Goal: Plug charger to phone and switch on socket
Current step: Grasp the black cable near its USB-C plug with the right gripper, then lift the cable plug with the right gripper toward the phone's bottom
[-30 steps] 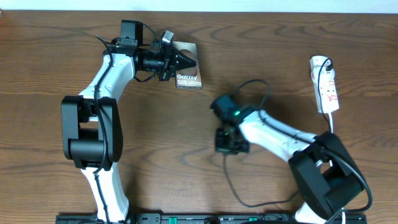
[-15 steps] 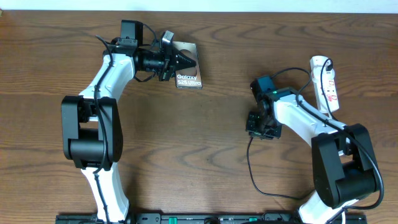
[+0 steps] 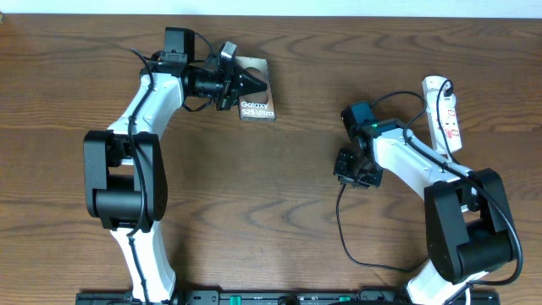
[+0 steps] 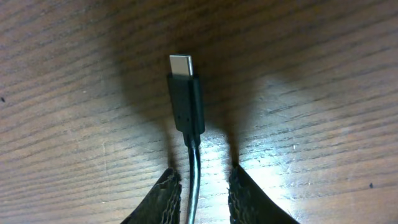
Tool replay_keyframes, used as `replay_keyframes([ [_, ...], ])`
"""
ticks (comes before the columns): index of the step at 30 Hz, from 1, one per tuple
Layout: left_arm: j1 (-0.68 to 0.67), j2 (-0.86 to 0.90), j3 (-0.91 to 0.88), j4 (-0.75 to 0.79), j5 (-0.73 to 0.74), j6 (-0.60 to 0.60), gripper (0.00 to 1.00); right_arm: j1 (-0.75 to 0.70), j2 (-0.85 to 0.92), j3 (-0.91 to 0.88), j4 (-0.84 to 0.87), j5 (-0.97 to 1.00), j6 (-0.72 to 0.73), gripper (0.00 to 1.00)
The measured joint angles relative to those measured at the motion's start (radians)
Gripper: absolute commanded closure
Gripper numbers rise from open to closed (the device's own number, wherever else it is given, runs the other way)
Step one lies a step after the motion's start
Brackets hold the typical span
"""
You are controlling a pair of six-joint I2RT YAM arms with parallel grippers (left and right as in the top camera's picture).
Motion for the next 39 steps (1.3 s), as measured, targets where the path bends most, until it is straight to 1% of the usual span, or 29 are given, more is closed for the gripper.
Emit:
replay_keyframes([
  [6, 0.000, 0.000, 0.000, 0.000, 0.000, 0.000, 0.93, 0.002, 0.000, -0.002, 0.013, -0.001, 0.015, 0.81],
  [12, 0.000, 0.000, 0.000, 0.000, 0.000, 0.000, 0.93, 0.011, 0.000, -0.002, 0.039, 0.000, 0.020, 0.91],
  [18, 0.000, 0.000, 0.000, 0.000, 0.000, 0.000, 0.93, 0.011, 0.000, -0.003, 0.039, 0.000, 0.019, 0.93],
  [20, 0.000, 0.000, 0.000, 0.000, 0.000, 0.000, 0.93, 0.011, 0.000, -0.003, 0.039, 0.002, 0.019, 0.98],
  [26, 0.000, 0.000, 0.000, 0.000, 0.000, 0.000, 0.93, 0.011, 0.000, -0.004, 0.040, 0.010, 0.016, 0.99],
  [33, 0.003, 0.000, 0.000, -0.006, 0.000, 0.008, 0.93, -0.009, 0.000, -0.005, 0.058, -0.017, -0.055, 0.99],
  [36, 0.007, 0.000, 0.000, -0.006, -0.001, 0.041, 0.93, -0.058, -0.002, -0.008, 0.106, -0.095, -0.147, 0.99],
  [39, 0.010, 0.000, 0.000, 0.001, -0.001, 0.075, 0.93, -0.123, -0.021, -0.012, 0.145, -0.226, -0.279, 0.99],
])
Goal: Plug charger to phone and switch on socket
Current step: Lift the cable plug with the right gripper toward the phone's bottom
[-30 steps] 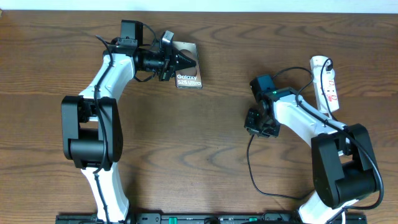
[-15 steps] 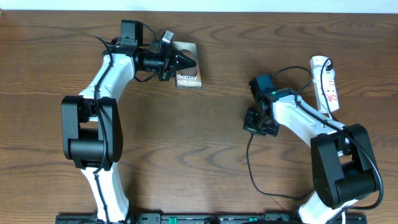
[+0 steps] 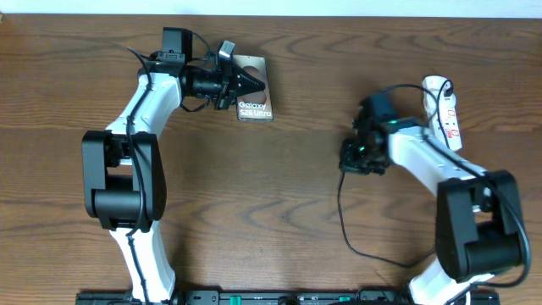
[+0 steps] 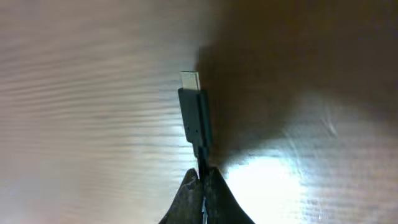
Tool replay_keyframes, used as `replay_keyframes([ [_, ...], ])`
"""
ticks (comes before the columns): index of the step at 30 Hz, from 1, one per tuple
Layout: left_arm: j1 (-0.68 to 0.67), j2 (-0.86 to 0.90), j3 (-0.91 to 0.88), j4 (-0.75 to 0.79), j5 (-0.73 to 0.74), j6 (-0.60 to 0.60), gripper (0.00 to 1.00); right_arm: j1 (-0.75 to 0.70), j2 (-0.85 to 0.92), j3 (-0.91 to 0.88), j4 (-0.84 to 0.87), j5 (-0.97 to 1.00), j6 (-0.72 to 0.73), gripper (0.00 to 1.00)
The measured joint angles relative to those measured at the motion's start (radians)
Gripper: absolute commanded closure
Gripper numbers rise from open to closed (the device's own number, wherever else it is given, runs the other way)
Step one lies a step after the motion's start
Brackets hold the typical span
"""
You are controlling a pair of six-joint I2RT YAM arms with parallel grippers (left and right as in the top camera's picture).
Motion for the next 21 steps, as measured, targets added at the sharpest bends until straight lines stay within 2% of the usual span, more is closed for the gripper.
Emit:
replay_keyframes([
  [7, 0.000, -0.020, -0.001, 0.114, -0.002, 0.026, 0.92, -0.117, -0.077, 0.000, 0.001, -0.443, -0.321, 0.99],
  [11, -0.006, -0.092, -0.001, 0.160, -0.039, 0.025, 0.92, -0.151, -0.077, -0.002, -0.005, -0.702, -0.468, 0.99],
  [17, -0.050, -0.274, -0.001, 0.190, -0.129, 0.021, 0.93, -0.185, -0.077, -0.002, -0.005, -1.035, -0.611, 0.99],
  [21, -0.106, -0.348, -0.001, 0.214, -0.159, 0.013, 0.93, -0.184, -0.077, -0.002, -0.013, -1.142, -0.653, 0.99],
])
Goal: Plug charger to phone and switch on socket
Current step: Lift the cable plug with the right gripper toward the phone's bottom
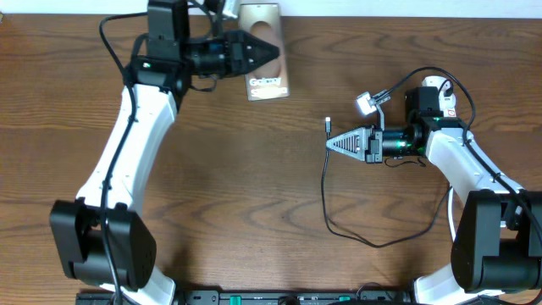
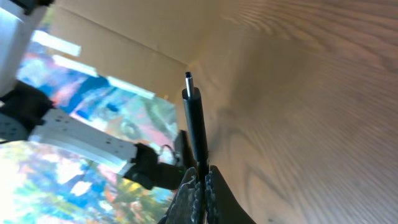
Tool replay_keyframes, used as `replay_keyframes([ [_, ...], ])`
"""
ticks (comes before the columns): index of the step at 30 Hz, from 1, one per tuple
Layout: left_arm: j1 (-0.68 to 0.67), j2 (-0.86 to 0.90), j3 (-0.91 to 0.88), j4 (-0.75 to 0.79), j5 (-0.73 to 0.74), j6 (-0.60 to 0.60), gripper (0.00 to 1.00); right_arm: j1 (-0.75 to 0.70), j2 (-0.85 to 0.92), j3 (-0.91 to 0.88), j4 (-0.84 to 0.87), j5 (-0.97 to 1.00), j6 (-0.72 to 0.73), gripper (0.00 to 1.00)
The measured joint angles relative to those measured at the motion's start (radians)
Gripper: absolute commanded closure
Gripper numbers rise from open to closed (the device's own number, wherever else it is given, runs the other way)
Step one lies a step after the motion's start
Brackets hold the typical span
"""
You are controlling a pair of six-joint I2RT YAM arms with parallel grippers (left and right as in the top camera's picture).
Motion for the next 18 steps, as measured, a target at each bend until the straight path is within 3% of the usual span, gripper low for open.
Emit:
replay_keyframes([
  [8, -0.072, 0.003, 0.000, 0.112, -0.062, -0.130, 0.92, 0.053, -0.017, -0.001, -0.035, -0.061, -0.021, 0.99],
  [18, -0.087, 0.005, -0.001, 0.063, -0.152, -0.284, 0.92, 0.082, -0.237, -0.005, -0.247, -0.080, -0.020, 0.99],
])
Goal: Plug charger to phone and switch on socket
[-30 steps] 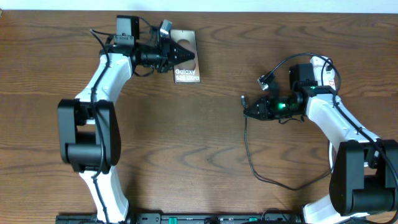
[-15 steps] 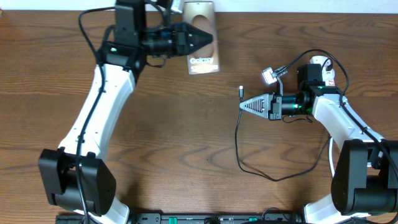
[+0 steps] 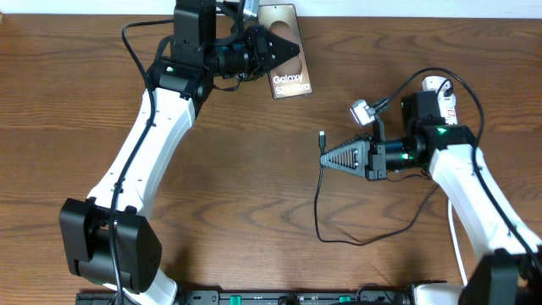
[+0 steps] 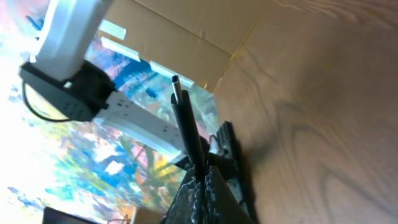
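Observation:
A gold phone (image 3: 292, 74) marked "Galaxy" is held off the table at the top centre, with my left gripper (image 3: 284, 47) shut on its upper part. My right gripper (image 3: 324, 158) points left at mid-table and is shut on the black charger cable just behind the USB-C plug (image 3: 323, 135). In the right wrist view the plug (image 4: 185, 121) sticks up from the closed gripper (image 4: 202, 180), clear of the wood. The plug tip is well short of the phone. The white socket strip (image 3: 442, 88) lies at the right edge, mostly hidden behind my right arm.
The slack charger cable (image 3: 356, 240) loops over the table below my right gripper and runs back to the right. The brown wooden table (image 3: 254, 186) stretches between the two arms. A pale wall edge runs along the far side.
My left gripper has carried the phone to the right, nearer the middle. My right gripper, with the plug, has shifted slightly left and toward the front edge.
First my right gripper stood open astride the cable behind the plug on the table, while my left was at the phone lying flat. Then the right gripper was shut on the cable. Later both phone and plug were off the table, and now they are closer together.

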Tool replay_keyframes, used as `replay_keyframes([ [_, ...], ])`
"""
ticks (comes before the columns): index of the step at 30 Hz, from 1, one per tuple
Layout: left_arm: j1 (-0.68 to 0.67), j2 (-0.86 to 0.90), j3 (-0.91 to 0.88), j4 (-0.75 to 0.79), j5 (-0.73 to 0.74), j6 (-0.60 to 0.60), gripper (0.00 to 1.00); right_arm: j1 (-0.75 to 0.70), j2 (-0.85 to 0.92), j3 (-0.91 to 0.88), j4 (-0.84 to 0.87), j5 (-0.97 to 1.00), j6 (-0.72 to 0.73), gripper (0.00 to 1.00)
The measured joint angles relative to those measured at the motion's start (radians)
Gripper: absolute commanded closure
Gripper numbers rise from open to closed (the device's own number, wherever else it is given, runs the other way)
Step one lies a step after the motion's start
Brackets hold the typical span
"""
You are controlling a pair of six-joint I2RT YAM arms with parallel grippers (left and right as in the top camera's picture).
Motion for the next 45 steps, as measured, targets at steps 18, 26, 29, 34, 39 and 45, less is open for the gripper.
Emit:
replay_keyframes([
  [18, -0.087, 0.001, -0.090, 0.106, 0.052, -0.053, 0.93, 0.009, -0.023, -0.004, 0.122, -0.003, 0.016, 0.99],
  [26, -0.061, 0.028, -0.108, 0.150, 0.082, -0.048, 0.92, 0.004, -0.023, -0.006, 0.219, -0.005, 0.235, 0.99],
  [29, -0.047, 0.065, -0.164, 0.267, 0.111, -0.064, 0.92, 0.004, -0.023, -0.006, 0.081, 0.006, 0.196, 0.99],
  [34, -0.046, 0.106, -0.296, 0.571, 0.134, -0.181, 0.92, 0.003, -0.023, -0.024, -0.064, 0.007, 0.074, 0.99],
  [39, -0.061, 0.106, -0.343, 0.881, 0.150, -0.362, 0.93, 0.000, -0.023, -0.044, -0.062, 0.003, 0.031, 0.99],
  [45, -0.084, 0.106, -0.343, 1.070, 0.184, -0.533, 0.93, -0.039, -0.023, -0.053, 0.035, 0.002, 0.071, 0.99],
])
